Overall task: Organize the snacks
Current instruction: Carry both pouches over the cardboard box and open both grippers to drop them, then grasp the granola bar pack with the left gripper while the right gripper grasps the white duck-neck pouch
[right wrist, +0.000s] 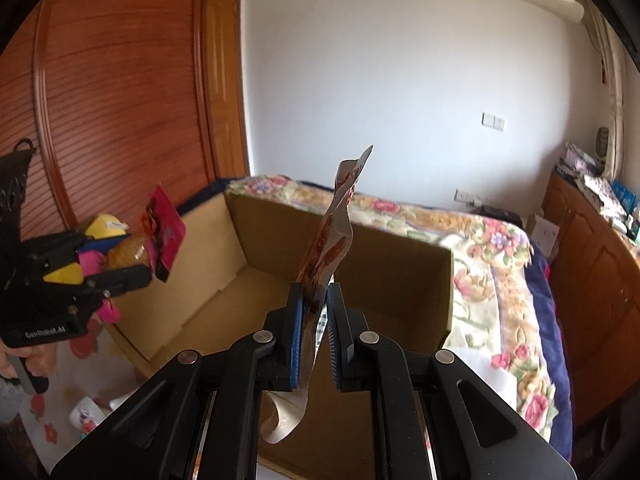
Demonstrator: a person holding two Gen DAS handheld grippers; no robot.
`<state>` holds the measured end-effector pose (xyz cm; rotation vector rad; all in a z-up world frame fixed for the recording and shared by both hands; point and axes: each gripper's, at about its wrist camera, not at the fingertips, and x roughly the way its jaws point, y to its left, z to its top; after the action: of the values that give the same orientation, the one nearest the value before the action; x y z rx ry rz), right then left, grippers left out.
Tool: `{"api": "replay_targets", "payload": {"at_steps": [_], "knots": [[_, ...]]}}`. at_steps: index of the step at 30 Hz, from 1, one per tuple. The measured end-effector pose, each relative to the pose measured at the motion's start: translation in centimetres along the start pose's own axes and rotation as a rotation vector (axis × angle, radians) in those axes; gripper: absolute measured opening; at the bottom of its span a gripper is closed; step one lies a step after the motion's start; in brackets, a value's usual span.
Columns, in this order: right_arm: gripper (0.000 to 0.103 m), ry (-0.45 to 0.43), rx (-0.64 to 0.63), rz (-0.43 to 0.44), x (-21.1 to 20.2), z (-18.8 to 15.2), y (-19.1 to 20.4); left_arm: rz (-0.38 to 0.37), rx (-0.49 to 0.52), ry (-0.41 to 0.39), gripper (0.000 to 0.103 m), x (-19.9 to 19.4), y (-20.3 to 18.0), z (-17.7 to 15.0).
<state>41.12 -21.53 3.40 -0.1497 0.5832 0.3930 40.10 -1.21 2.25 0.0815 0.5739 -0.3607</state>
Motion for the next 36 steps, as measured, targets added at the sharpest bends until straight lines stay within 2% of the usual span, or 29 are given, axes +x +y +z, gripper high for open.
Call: {"api": "replay_targets", "payload": {"at_steps": [8, 12, 20, 28, 36], "knots": [[0.009, 0.064, -0.017, -0.004, 1.5, -1.5, 0.2, 0.012, 0.009, 0.026, 0.052, 1.1, -1.0, -0.4], [0.009, 0.093, -0.02, -0.002, 2.2, -2.2, 0.5, 0.031, 0.005, 0.008, 0.057, 1.1, -0.9, -0.3], [0.017, 0.075, 0.001, 0.004, 1.3, -2.2, 0.4, 0.039, 0.002, -0.03, 0.059, -1.1, -0.7, -0.9], [0.019, 0.014, 0.035, 0.027, -4.4, -3.0, 0.6, 0.033, 0.004, -0.01, 0.06, -5.1, -1.3, -4.2], [0.029, 0.005, 0.066, 0.021, -10.5, -5.7, 1.1, 0.021, -0.002, 0.02, 0.061, -8.5, -2.0, -8.1]]}}
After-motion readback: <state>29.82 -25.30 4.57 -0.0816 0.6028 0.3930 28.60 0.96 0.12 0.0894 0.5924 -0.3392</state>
